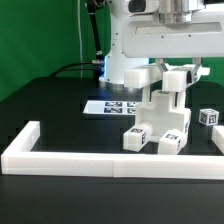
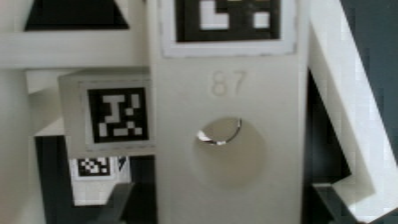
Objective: Assemble chair
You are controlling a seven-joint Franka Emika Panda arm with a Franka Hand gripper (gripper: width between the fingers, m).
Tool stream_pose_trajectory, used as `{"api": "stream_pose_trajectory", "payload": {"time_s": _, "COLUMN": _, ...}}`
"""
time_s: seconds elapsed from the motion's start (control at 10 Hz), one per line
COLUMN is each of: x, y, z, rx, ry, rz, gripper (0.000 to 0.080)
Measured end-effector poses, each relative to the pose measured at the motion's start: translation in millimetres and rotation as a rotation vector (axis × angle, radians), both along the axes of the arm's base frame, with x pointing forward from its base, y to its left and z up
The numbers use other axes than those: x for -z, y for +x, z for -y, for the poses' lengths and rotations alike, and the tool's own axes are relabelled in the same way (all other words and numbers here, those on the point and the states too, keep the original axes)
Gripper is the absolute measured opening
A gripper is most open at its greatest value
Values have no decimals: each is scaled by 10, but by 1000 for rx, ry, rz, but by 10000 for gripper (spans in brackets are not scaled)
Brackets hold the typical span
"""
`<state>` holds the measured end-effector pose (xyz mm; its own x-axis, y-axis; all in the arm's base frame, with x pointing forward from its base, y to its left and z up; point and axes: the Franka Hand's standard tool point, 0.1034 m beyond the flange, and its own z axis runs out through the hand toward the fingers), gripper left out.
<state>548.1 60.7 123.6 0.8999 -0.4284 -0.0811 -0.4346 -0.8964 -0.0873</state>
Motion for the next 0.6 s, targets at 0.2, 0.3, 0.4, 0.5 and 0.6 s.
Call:
{"api": "stream_pose_trajectory", "payload": {"time_s": 0.2, "x": -1, "y": 1, "z": -17, "rx": -2, "ry": -1, "rz": 4, "gripper": 290}}
{"api": "stream_pose_trajectory", "payload": {"time_s": 0.3, "x": 3, "y": 0, "z": -41, "rx": -7, "ry": -4, "rz": 18, "gripper": 290}}
{"api": "stream_pose_trajectory", "payload": {"time_s": 0.4, "x": 13, "y": -5, "z": -48, "rx": -8, "ry": -7, "rz": 27, "gripper": 290}}
{"api": "stream_pose_trajectory", "payload": {"time_s": 0.5, "x": 12, "y": -2, "z": -55, "rx": -8, "ry": -8, "rz": 33, "gripper": 290}}
{"api": "stream_pose_trajectory", "payload": {"time_s": 0.6, "x": 11, "y": 0, "z": -67, "rx": -10, "ry": -8, "rz": 35, "gripper": 290}}
